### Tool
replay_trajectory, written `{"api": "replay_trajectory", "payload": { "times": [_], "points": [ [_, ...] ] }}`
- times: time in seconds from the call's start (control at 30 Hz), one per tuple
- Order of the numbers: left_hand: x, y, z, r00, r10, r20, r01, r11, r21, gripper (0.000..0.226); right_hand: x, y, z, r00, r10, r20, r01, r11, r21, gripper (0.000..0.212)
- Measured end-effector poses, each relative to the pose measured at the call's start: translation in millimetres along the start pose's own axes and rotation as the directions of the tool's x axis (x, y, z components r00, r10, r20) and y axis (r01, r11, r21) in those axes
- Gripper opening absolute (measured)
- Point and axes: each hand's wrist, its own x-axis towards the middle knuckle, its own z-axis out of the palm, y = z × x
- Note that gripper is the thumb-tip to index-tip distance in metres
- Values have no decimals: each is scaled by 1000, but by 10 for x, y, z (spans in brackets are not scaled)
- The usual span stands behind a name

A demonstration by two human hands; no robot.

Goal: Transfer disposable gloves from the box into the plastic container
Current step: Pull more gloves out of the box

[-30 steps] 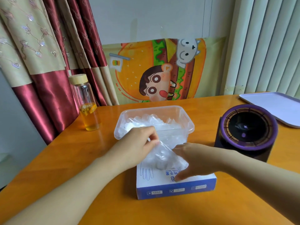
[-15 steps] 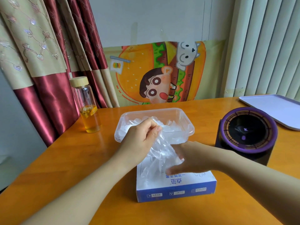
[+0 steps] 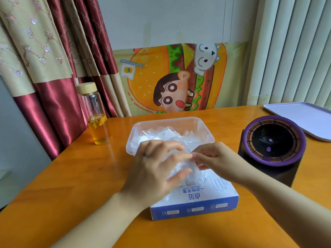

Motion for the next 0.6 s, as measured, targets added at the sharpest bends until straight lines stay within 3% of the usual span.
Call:
{"api": "replay_trajectory", "payload": {
  "times": [0.1,0.27,0.37,0.5,0.6],
  "points": [
    [-103,3,88,965,-30,262,-1,993,119,37,-10,33,25,998,45,-49,-35,983,183,25],
    [-162,9,217,884,-57,465,18,996,86,23,-5,74,47,977,63,-204,-8,965,262,25],
    [-105,117,204,741,-21,671,-52,995,90,19,28,39,-4,936,18,-353,62,975,214,24],
    [-47,154,282,552,-88,829,-41,990,133,37,126,-128,-168,846,-30,-532,167,963,212,24],
    [66,181,243,486,-155,860,196,978,66,33,186,-268,-279,834,-94,-543,219,961,170,24]
  ]
}}
